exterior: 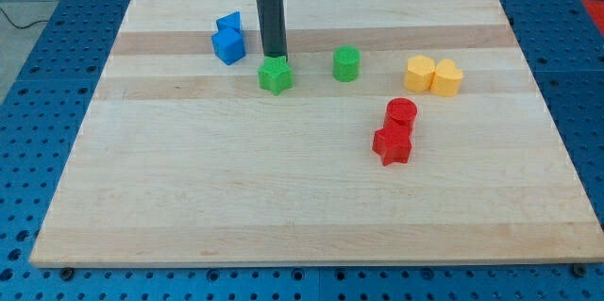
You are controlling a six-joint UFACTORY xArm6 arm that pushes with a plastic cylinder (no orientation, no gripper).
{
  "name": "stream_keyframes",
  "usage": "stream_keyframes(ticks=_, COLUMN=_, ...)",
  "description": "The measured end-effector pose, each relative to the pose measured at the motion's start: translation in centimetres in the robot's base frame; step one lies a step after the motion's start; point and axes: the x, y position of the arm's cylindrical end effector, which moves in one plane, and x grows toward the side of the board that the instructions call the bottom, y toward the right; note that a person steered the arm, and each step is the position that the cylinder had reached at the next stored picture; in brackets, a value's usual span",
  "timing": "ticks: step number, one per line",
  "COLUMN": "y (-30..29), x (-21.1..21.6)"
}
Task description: Move the green blocks in a vertical line below blue cube
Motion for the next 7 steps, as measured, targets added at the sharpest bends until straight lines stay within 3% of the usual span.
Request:
stream_keyframes(ticks=2, y=10.2, x=-3.9)
stream_keyframes(ticks=4, y=15.7, x=0.0)
stream_keyframes(ticks=5, y=14.1, x=0.8)
stream_keyframes(ticks=7, y=3.4, x=1.0)
